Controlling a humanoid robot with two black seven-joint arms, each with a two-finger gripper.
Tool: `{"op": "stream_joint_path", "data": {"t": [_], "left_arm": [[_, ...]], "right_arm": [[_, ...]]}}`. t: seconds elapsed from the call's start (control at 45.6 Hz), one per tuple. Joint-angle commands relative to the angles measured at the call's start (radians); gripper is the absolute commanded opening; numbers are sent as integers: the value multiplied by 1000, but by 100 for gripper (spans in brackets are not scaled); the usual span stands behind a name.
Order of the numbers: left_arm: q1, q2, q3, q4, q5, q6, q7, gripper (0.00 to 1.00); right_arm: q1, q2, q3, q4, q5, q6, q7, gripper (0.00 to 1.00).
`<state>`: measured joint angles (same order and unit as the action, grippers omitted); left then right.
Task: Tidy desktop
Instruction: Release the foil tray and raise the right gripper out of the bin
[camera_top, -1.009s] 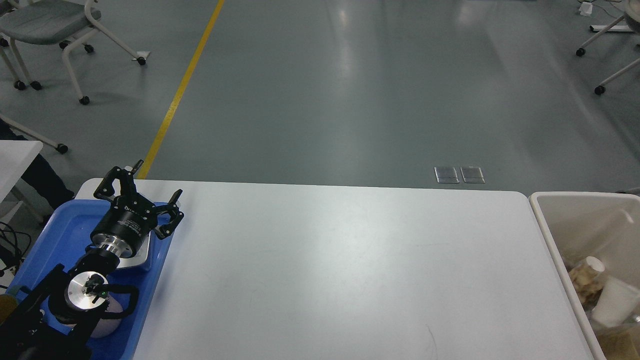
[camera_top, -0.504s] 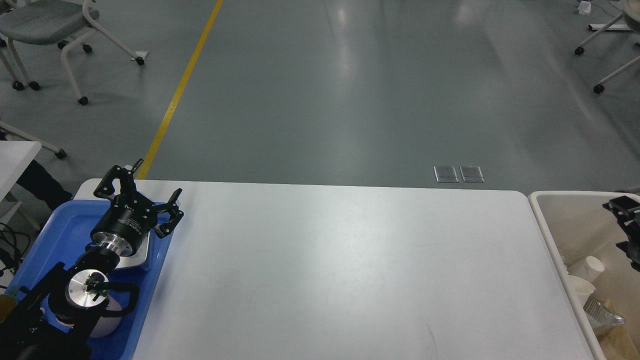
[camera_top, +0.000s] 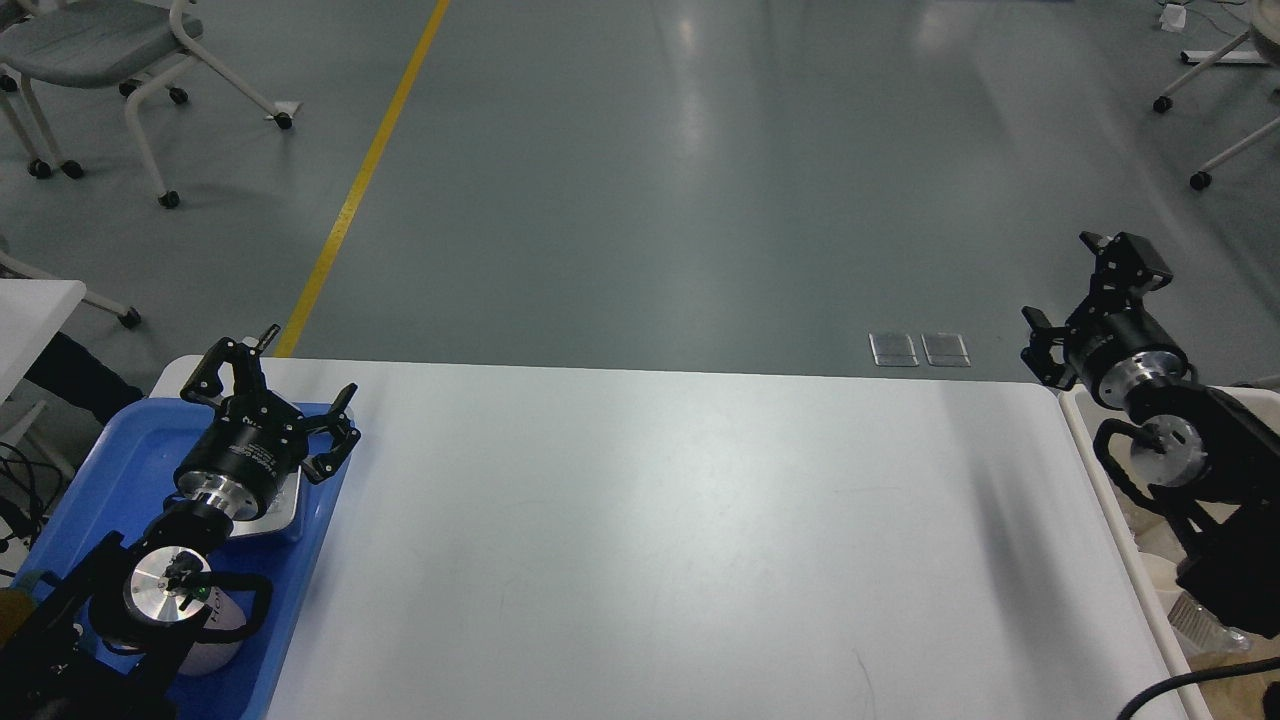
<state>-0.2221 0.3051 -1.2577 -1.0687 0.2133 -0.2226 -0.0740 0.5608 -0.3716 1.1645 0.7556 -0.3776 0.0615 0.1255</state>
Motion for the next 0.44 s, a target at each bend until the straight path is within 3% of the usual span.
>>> {"op": "stream_joint_path", "data": {"t": [0.0,0.175,0.417], "left_arm": [[12,-4,1,-5,1,-9,-1,96],[24,-9,-3,-14,1,-9,-1,96],[33,-14,-52,-20,0,-12,-4,96]], "right_arm": [[-82,128,95,91,0,8,0,100],[-182,306,193,264,-1,84,2,100],[-190,398,253,269,-1,97,3,100]]}}
